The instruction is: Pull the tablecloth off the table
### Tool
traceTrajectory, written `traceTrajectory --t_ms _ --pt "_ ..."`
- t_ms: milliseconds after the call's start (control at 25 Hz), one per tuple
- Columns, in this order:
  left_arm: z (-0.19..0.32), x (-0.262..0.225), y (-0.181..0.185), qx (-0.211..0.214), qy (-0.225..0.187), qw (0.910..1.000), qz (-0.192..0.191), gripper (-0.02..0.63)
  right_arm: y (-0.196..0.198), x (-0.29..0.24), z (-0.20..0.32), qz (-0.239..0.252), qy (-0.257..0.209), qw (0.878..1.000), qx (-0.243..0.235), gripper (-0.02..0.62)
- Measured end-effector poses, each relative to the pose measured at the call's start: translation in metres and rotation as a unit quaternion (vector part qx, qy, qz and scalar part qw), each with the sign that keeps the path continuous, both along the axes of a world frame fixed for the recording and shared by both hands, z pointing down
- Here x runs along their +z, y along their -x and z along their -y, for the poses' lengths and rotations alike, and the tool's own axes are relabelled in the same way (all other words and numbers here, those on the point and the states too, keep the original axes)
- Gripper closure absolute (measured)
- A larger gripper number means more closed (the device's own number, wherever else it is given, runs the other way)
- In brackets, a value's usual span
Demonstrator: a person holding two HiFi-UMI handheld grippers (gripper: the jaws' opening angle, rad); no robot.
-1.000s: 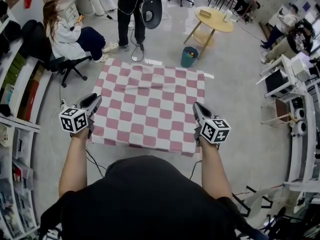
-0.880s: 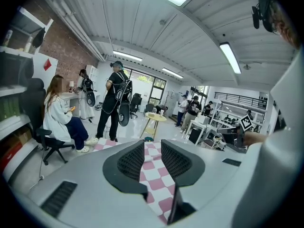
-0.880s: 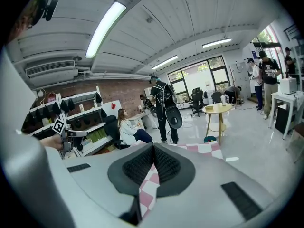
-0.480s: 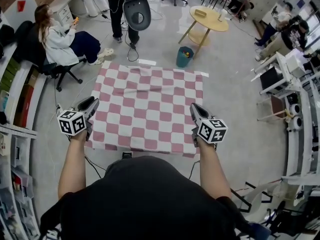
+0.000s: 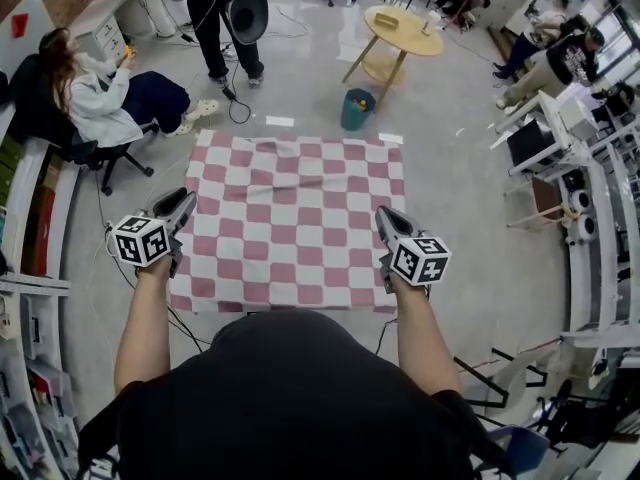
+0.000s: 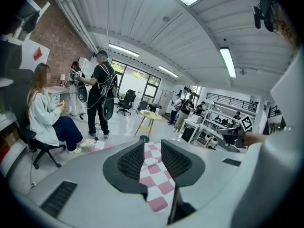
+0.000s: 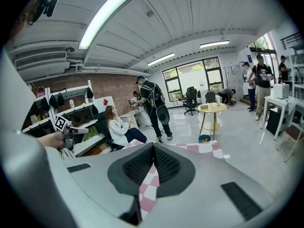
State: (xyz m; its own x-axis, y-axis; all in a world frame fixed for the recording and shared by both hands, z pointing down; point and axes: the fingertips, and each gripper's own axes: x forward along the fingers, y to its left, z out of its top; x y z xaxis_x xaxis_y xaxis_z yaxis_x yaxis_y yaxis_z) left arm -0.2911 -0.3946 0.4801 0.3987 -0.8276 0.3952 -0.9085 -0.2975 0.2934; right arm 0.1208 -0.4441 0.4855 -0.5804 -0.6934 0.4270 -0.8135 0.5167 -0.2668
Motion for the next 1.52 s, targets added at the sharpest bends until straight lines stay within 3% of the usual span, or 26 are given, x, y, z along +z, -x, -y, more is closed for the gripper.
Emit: traceTrajectory --t_ms 560,960,1520 --pt "0.031 0.038 0.070 -0.013 0.019 0.9997 0.004 0.474 0.029 0.013 0.008 -0.011 0.012 0.999 0.039 0.572" --pt "0.038 0.069 0.101 0.006 0.045 0.9990 0.006 0.474 0.043 0.038 0.010 -0.030 0.026 0.996 0.075 0.571" --pt "0.043 0.124 0.131 0.028 0.100 0.9944 -0.021 0.459 0.007 0.100 -0.005 -0.073 0.086 0.987 0.118 0.537"
